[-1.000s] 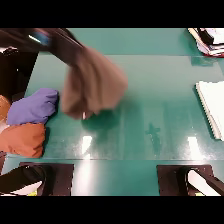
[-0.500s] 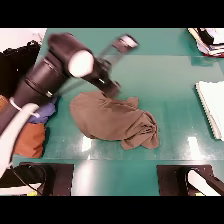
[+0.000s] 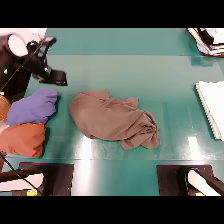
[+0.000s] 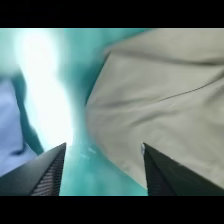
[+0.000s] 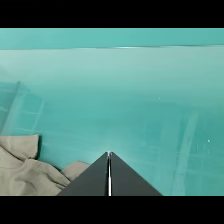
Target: Fold the shirts.
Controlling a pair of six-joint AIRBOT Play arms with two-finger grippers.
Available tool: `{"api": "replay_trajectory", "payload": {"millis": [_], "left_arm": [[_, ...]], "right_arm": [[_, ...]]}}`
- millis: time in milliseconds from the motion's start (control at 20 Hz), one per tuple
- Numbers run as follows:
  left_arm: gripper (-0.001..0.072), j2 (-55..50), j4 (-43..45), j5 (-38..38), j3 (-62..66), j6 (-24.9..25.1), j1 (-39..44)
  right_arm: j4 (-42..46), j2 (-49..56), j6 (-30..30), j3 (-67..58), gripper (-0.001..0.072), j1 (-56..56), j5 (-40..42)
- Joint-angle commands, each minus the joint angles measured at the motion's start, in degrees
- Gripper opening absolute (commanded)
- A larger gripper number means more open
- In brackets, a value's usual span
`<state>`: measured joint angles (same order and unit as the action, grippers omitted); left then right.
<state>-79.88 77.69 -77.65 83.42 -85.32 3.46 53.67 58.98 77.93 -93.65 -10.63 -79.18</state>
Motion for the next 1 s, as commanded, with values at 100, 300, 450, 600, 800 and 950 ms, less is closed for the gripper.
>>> {"api": "replay_trajectory", "payload": {"millis": [100, 300, 450, 600, 800, 950], "left_arm": [[0.0549, -0.15, -11.93, 13.49, -20.04, 4.85, -7.67], [0.0548, -2.71, -20.2, 18.08, -23.82, 10.08, -7.5], [0.0546, -5.03, -26.4, 18.75, -23.82, 12.46, -7.5], [0.0277, -5.88, -27.02, 18.71, -23.82, 13.44, -7.5], [0.0023, -5.22, -27.28, 18.51, -22.38, 13.29, -7.5], [0.0023, -3.15, -27.06, 18.45, -18.38, 13.35, -7.5]], "right_arm": [[0.0, -0.02, 0.0, -0.02, 0.0017, 0.04, -0.09], [0.04, 0.0, 0.0, -0.02, 0.0017, 0.07, -0.57], [2.45, -0.02, 0.0, 0.68, 0.0017, 0.04, -0.46], [2.45, -0.04, 0.0, 6.29, 0.0017, 0.07, -0.61], [3.13, -0.02, -0.02, 18.25, 0.0017, 0.07, -1.75], [4.11, -0.02, -0.04, 30.47, 0.0324, 0.07, -5.18]]}}
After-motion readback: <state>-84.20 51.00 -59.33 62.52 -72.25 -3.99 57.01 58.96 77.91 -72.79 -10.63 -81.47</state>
